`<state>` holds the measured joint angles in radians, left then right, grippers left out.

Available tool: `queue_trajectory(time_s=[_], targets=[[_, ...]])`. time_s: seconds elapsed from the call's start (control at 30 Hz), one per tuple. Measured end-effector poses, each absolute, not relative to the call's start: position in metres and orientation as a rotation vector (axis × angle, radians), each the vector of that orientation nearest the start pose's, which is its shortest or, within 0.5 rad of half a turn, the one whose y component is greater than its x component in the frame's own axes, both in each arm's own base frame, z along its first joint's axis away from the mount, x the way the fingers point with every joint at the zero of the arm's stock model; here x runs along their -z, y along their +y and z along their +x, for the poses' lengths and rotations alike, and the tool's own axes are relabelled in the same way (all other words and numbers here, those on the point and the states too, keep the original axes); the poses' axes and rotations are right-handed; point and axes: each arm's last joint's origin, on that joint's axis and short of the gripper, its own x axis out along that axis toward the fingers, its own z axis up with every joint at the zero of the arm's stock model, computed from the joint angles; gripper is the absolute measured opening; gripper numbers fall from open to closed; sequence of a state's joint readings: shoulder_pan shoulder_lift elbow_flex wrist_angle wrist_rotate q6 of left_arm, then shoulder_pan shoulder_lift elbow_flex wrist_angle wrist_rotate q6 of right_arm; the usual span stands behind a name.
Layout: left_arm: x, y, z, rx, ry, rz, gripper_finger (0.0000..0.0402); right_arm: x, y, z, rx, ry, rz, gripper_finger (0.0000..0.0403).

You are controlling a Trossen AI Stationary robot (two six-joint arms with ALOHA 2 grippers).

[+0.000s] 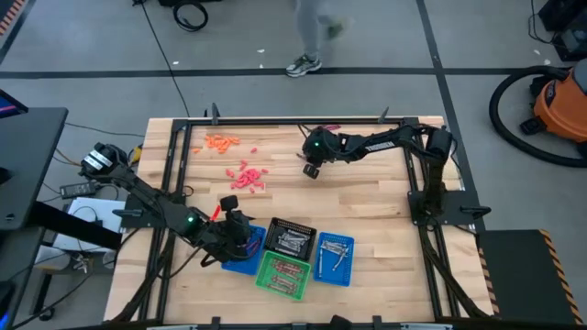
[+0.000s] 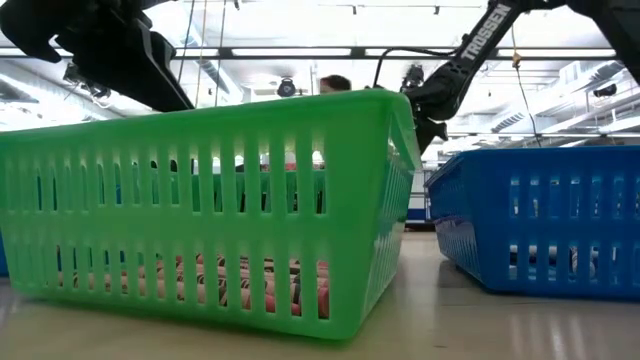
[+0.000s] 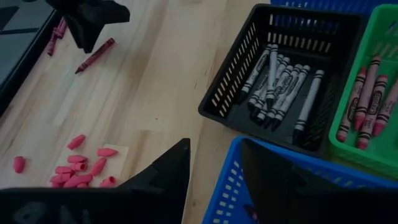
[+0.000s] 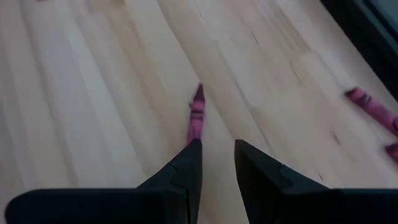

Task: Sort crayons
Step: Put the dark red crayon into the left blue bin

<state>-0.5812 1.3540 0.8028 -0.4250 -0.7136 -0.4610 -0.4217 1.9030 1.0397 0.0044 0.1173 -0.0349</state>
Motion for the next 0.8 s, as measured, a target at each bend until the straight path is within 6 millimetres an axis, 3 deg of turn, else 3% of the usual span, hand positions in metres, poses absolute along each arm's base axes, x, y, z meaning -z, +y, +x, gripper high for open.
queue_trajectory(time_s=[0.8], targets=[[-0.209, -0.123, 0.222, -0.295, 0.731, 0.154, 0.0153, -0.128, -0.143, 0.345, 0.458, 0.859, 0.132, 0.0100]])
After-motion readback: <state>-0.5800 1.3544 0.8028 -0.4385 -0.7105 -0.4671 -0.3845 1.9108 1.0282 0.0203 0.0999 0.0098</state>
